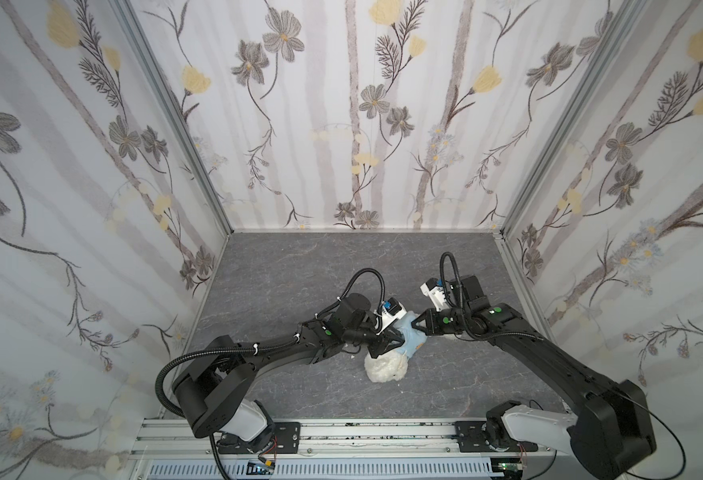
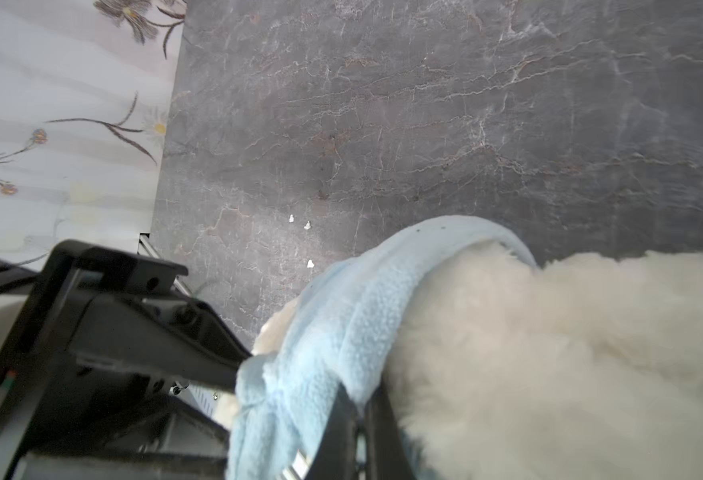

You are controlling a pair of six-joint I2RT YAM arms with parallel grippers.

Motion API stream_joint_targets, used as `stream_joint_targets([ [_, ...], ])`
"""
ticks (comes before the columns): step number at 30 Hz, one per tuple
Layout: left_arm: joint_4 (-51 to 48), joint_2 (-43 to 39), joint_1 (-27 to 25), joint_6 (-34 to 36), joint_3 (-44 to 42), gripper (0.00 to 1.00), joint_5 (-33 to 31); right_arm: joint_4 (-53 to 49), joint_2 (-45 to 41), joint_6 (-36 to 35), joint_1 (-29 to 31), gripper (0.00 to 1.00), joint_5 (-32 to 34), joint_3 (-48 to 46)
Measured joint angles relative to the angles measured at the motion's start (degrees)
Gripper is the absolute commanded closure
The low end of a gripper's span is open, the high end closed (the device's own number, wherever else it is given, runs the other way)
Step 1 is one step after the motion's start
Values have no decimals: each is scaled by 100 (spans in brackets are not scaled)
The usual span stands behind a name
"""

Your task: Dress the teddy bear

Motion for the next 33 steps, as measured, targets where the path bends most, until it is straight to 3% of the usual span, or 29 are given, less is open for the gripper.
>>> stream_joint_targets([
  [5, 26, 323, 160, -313, 96, 71, -627, 850, 1128, -35, 179, 100, 142, 354],
  [9, 24, 542, 234, -448, 223, 69, -881, 1058, 1364, -81, 225, 100, 372, 411],
  [13, 24, 588, 278, -597, 291, 68, -981, 1298, 1102, -160, 214, 100, 649, 85],
  [18, 24, 501, 345, -804, 293, 69, -1038, 1655, 468, -264, 205, 78, 831, -428],
  [21, -15, 404, 372, -872, 264, 67, -1161, 1784, 173, -431, 203, 77, 874, -378],
  [24, -149, -20, 470, -868, 98, 56, -1231, 1893, -315, -540, 203, 75, 1023, -411],
  [26, -162, -433, 533, -863, -92, 40, -1360, 2006, -573, -577, 203, 72, 1134, -610],
  [29, -153, -922, 564, -905, -350, 23, -1635, 1895, -962, -566, 205, 67, 1443, -1086],
  [33, -197, -1014, 581, -1259, -509, 11, -1906, 1902, -1344, -356, 269, 65, 1683, -1587],
])
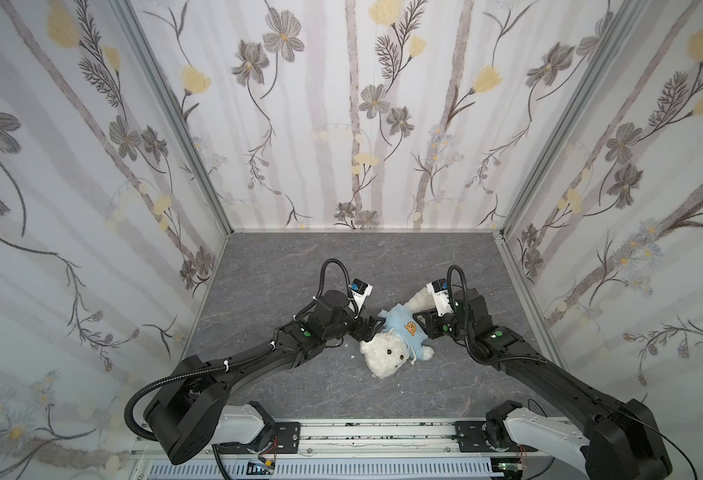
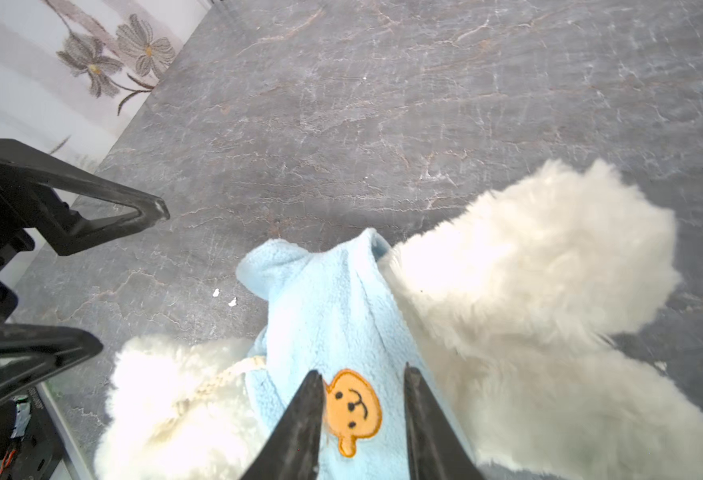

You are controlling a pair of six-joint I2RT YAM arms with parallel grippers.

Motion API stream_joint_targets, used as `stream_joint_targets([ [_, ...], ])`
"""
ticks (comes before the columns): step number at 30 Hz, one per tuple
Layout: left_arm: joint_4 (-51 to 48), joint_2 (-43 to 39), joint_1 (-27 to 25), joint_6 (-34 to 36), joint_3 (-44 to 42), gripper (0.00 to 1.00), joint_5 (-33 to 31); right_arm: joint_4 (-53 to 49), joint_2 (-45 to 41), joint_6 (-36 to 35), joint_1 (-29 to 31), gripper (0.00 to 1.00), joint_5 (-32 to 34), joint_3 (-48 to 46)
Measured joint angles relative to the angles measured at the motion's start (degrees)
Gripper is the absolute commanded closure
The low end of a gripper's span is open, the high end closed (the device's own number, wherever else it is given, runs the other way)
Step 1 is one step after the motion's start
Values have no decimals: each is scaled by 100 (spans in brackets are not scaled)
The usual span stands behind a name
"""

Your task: Dress the teddy bear

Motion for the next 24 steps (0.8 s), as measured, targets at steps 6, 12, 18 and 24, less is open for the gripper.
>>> stream_joint_targets([
  [6, -74, 850, 9, -739, 476, 0, 273, 363, 17, 420, 210, 69, 238, -647],
  [12, 55, 1989, -2, -1093, 1217, 3, 986, 1108, 190, 798, 267, 73, 348, -1185],
  [18, 109, 2970, -57, -1338, 1849, 34, 1486, 1606, 216, 903, 293, 75, 452, -1416],
  [24, 326, 3329, -76, -1502, 2020, 93, 1729, 1731, 0, 927, 295, 69, 579, -1565],
])
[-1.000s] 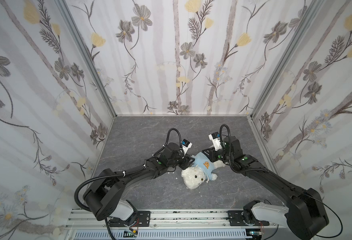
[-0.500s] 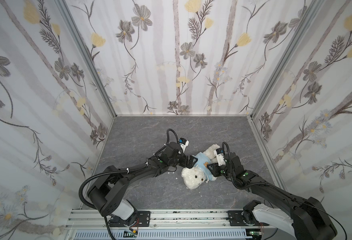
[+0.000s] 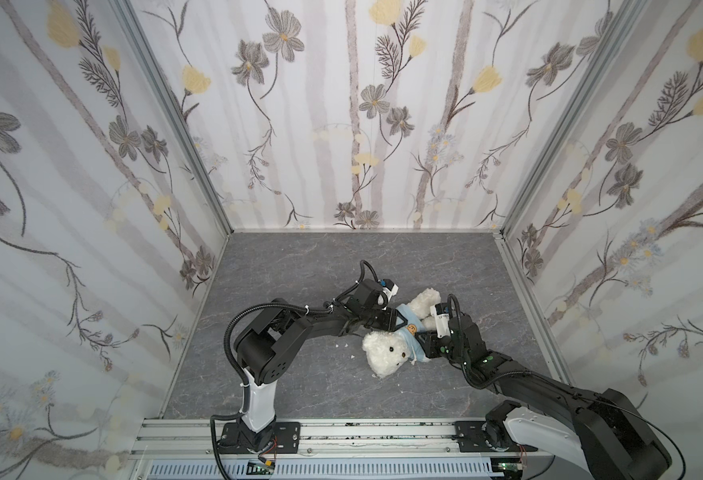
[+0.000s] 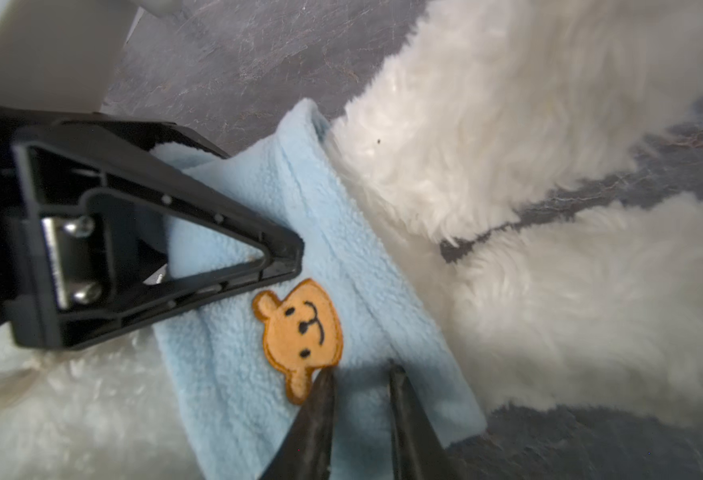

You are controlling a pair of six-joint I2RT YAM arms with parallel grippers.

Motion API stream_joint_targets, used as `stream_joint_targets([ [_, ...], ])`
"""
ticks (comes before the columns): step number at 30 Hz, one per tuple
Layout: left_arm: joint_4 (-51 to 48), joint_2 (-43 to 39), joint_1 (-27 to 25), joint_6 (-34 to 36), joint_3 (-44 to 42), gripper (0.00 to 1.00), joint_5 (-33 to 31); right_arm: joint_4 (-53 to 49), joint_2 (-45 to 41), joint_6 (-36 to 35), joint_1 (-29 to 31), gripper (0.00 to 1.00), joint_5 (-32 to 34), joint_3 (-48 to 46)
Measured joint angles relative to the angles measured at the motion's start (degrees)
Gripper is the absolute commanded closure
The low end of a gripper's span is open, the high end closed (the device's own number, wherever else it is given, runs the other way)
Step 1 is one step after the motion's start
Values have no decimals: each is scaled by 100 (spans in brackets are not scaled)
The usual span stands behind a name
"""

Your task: Dress the teddy bear

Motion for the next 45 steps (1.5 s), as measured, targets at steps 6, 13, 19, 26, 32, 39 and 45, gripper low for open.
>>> stream_joint_targets([
  [6, -151, -800, 15, 1384, -284, 100, -348, -389, -1246, -693, 44, 34, -55, 494],
  [13, -1106, -1759, 26, 3672, -321, 100, -1384, -903, -1749, -2129, 219, 6, -254, 2135],
  [19, -1558, -2955, 181, 5066, -562, 100, -1353, -1119, -1163, -3195, 20, 1, -717, 2317],
  [26, -2009, -3445, 240, 5888, -595, 100, -894, -894, -595, -3971, 52, 0, -1963, 2122],
  [32, -2199, -3491, 254, 6188, -487, 100, -481, -640, 11, -4540, 103, 1, -2208, 2044],
  [39, -2339, -3554, 254, 6481, -428, 100, 186, 33, 372, -4916, 59, 14, -2791, 1685],
  [45, -2417, -3491, 264, 6540, -330, 100, 581, 621, 577, -4848, 59, 34, -3067, 1589],
])
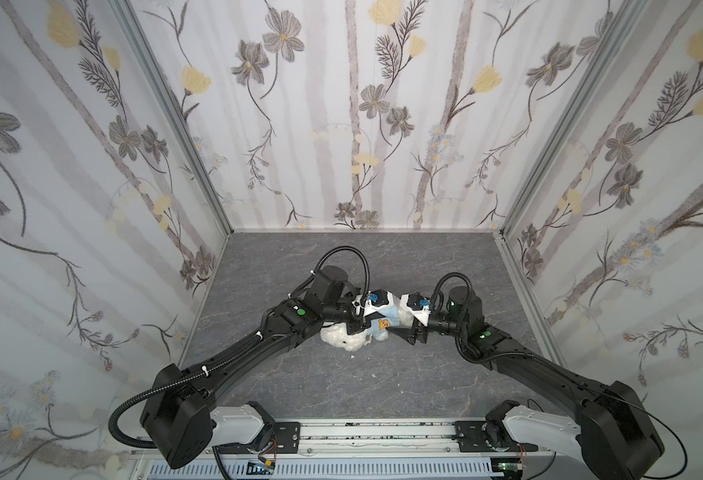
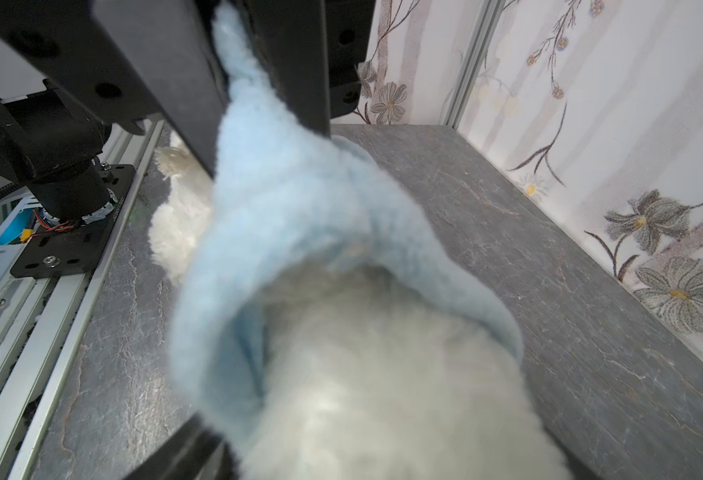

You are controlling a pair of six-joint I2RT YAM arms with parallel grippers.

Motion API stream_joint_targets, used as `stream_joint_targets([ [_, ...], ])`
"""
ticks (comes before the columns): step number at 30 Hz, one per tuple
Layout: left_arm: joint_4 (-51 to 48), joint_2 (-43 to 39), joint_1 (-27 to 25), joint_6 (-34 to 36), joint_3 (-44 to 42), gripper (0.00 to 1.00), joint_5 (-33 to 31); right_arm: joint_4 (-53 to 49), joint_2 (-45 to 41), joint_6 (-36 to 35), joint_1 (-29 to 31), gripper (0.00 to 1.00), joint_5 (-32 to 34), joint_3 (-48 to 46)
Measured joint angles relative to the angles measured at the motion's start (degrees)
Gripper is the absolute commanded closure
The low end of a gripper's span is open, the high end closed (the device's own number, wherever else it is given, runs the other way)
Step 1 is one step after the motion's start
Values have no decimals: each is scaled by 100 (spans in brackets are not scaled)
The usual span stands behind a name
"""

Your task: Dress the teddy bear

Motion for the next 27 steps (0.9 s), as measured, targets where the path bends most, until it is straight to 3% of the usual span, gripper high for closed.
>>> stream_joint_targets([
  [6, -4, 61, 2, 0, 63, 100, 81, 426, -11, 319, 0, 80, -125, -214],
  [7, 11, 68, 2, -2, 68, 95, 74, 459, -48, 372, 2, 87, -120, -251],
  [9, 72, 72, -15, -42, 74, 68, 15, 494, -160, 514, 7, 100, -61, -339],
  [12, 181, 15, -52, -280, 59, 38, -81, 619, -348, 557, 7, 100, 164, -514],
  [15, 192, -420, -68, -603, -155, 30, -319, 686, -487, 557, 11, 100, 361, -699],
  [17, 177, -855, -66, -723, -319, 35, -597, 686, -522, 553, 11, 100, 492, -780],
  [21, 57, -1545, -55, -920, -496, 65, -1058, 669, -564, 398, 44, 100, 688, -863],
  [27, -485, -1456, -57, -938, -278, 92, -1331, 675, -592, 87, 155, 100, 962, -907],
])
